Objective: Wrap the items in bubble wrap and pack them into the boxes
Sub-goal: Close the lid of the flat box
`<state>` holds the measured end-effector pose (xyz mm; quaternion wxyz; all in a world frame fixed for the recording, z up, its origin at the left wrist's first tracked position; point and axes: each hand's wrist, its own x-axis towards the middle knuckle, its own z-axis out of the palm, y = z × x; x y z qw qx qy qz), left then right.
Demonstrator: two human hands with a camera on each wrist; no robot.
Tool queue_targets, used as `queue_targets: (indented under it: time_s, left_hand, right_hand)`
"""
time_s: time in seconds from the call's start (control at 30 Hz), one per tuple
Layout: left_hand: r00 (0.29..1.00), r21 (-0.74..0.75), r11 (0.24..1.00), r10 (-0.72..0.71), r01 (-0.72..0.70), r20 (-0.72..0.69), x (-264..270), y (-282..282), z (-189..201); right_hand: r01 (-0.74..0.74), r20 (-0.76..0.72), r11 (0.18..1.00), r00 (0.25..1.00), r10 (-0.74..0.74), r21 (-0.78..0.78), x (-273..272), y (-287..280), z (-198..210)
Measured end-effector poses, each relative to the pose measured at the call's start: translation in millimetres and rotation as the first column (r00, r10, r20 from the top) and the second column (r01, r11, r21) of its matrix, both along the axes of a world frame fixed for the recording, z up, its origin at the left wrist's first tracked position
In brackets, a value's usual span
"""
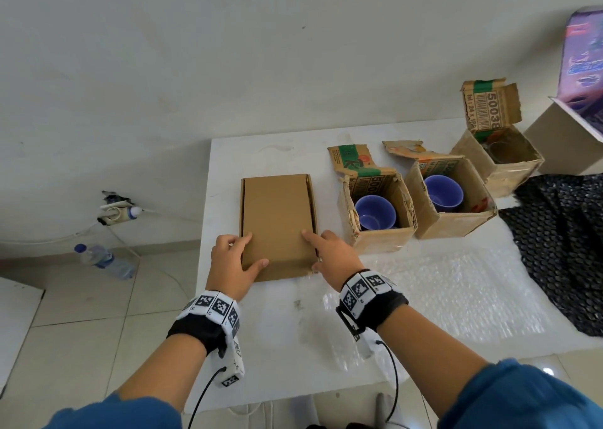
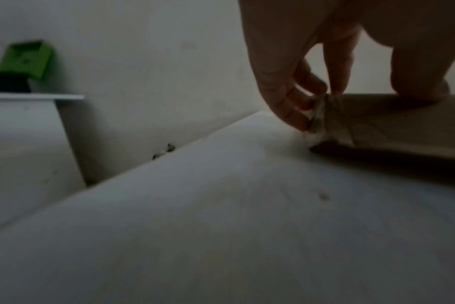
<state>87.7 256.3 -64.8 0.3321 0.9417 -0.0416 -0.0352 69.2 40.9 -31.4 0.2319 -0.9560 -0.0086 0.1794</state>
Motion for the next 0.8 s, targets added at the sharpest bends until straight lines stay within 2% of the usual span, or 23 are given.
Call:
queue_targets:
  time_s: [0.13, 0.23, 0.3, 0.53, 0.8]
  left_hand:
    - [0.999, -0.16, 0.987, 0.013, -0.004, 0.052, -20, 7, -8]
    - [0.98, -0.293, 0.938, 0.197, -0.187, 0.003, -29, 7, -12]
    - [0.958, -0.297, 0.912, 0.283, -0.284, -0.048, -30, 8, -14]
    - [0.948, -0.411, 0.856, 0.258, -0.313, -0.185, -33, 13, -19]
    - [0.918, -0.447, 0.81, 0.268, -0.38, -0.293, -30, 11, -21]
  right_hand:
    - [-0.04, -0.014, 0.998, 0.999, 0.039, -0.047, 2, 1, -2]
    - [-0.028, 0.016, 0.997, 0.999, 0.03, -0.067, 2, 3, -5]
    - [-0.022, 0.032, 0.998, 0.999, 0.024, -0.065, 1, 3, -6]
    - [-0.012, 0.032, 0.999, 0.999, 0.013, -0.04, 2, 3, -6]
    - [-0.01, 0.045, 0.999, 0.999, 0.012, -0.041, 4, 2, -8]
